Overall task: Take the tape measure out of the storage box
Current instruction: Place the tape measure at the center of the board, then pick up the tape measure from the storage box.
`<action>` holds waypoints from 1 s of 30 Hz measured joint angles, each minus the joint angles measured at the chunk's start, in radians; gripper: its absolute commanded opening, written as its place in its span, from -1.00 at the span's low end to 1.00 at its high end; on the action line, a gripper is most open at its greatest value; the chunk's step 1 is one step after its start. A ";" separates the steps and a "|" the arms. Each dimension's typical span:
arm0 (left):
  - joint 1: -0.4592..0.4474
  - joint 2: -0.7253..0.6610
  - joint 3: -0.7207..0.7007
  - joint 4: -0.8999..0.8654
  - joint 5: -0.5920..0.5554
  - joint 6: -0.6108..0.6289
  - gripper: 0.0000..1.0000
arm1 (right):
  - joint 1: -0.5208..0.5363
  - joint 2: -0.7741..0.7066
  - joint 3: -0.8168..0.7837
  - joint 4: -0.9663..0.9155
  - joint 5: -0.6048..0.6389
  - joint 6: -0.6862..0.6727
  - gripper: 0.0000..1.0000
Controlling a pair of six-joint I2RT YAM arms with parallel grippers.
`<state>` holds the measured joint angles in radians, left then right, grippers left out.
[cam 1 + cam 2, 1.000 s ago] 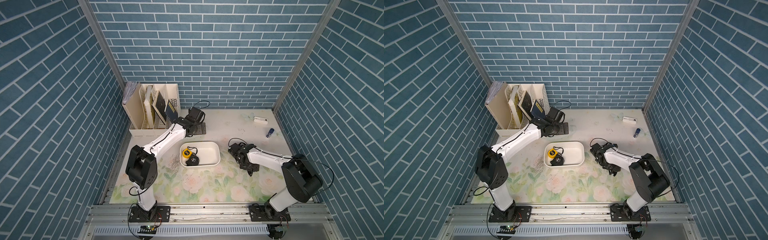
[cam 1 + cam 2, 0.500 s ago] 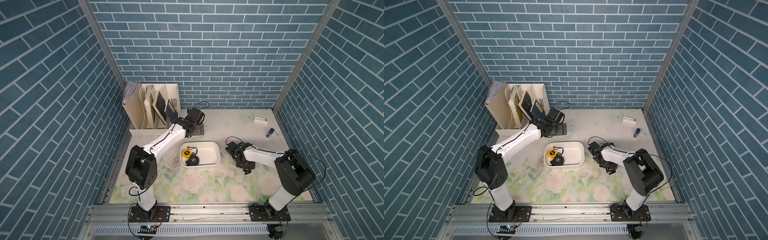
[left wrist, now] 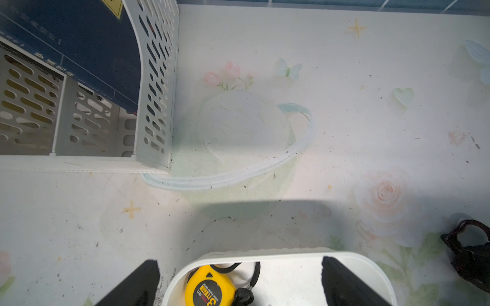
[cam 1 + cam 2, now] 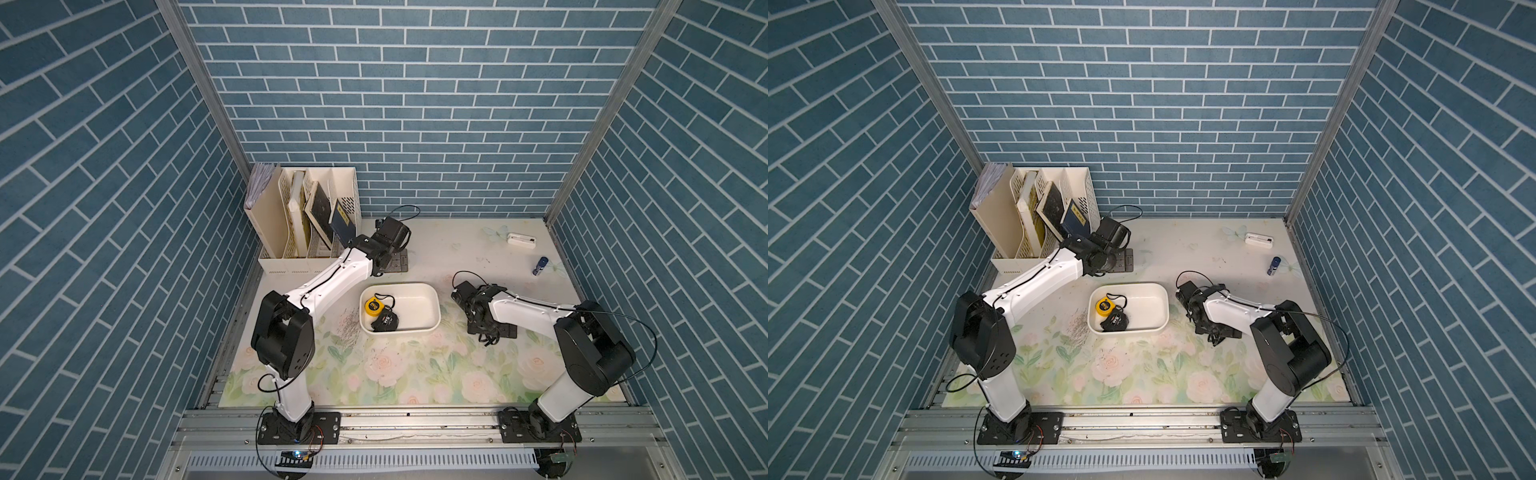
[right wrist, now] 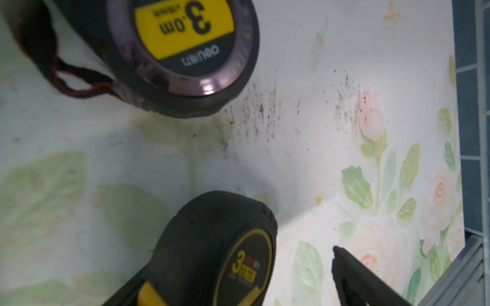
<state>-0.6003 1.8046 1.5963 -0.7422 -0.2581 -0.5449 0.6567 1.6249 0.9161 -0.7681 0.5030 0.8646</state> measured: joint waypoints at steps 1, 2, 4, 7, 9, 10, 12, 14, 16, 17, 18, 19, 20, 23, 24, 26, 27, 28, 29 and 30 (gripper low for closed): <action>-0.001 0.000 0.000 -0.007 -0.005 0.002 1.00 | 0.003 -0.016 0.003 0.003 -0.008 -0.007 0.98; -0.002 0.000 0.000 -0.014 -0.011 0.003 1.00 | 0.005 -0.039 0.008 0.009 -0.017 -0.017 0.98; -0.006 0.000 0.000 -0.029 -0.021 0.007 1.00 | 0.007 -0.091 0.027 0.022 -0.031 -0.037 0.99; -0.017 0.000 -0.001 -0.061 -0.042 0.010 1.00 | 0.009 -0.157 0.078 0.032 -0.039 -0.063 1.00; -0.034 0.000 -0.008 -0.082 -0.060 0.011 1.00 | 0.009 -0.193 0.113 0.039 -0.038 -0.078 0.99; -0.043 0.000 -0.013 -0.092 -0.065 0.011 1.00 | 0.010 -0.210 0.126 0.043 -0.036 -0.081 1.00; -0.073 0.000 -0.026 -0.127 -0.078 0.010 1.00 | 0.010 -0.254 0.143 0.065 -0.032 -0.096 1.00; -0.107 0.004 -0.028 -0.167 -0.084 0.008 1.00 | 0.010 -0.297 0.147 0.096 -0.026 -0.116 1.00; -0.146 0.008 -0.030 -0.205 -0.087 0.002 1.00 | 0.010 -0.325 0.151 0.127 -0.018 -0.140 1.00; -0.163 0.008 -0.035 -0.219 -0.087 -0.002 1.00 | 0.010 -0.331 0.154 0.142 -0.013 -0.153 1.00; -0.180 0.008 -0.044 -0.235 -0.085 -0.007 1.00 | 0.010 -0.332 0.159 0.158 -0.007 -0.167 1.00; -0.193 0.008 -0.055 -0.247 -0.083 -0.011 1.00 | 0.010 -0.328 0.163 0.166 -0.002 -0.177 1.00; -0.202 0.008 -0.067 -0.257 -0.079 -0.018 1.00 | 0.010 -0.322 0.169 0.172 0.002 -0.188 1.00; -0.209 0.008 -0.112 -0.281 -0.062 -0.036 1.00 | 0.010 -0.305 0.173 0.192 0.010 -0.210 1.00; -0.209 0.008 -0.130 -0.283 -0.051 -0.041 1.00 | 0.010 -0.301 0.173 0.195 0.010 -0.216 1.00; -0.208 0.005 -0.168 -0.275 -0.023 -0.044 1.00 | 0.010 -0.299 0.171 0.204 0.009 -0.219 1.00; -0.208 0.002 -0.192 -0.267 -0.002 -0.043 1.00 | 0.010 -0.299 0.169 0.209 0.009 -0.219 1.00; -0.208 0.001 -0.210 -0.261 0.016 -0.041 1.00 | 0.010 -0.299 0.168 0.212 0.009 -0.219 1.00; -0.208 -0.002 -0.233 -0.245 0.040 -0.038 1.00 | 0.010 -0.299 0.165 0.217 0.010 -0.219 1.00; -0.208 -0.005 -0.255 -0.227 0.062 -0.034 1.00 | 0.010 -0.299 0.160 0.222 0.010 -0.219 1.00</action>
<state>-0.8085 1.7992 1.3415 -0.9691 -0.1963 -0.5785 0.6666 1.3254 1.0760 -0.5465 0.5125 0.6453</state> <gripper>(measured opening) 0.999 0.998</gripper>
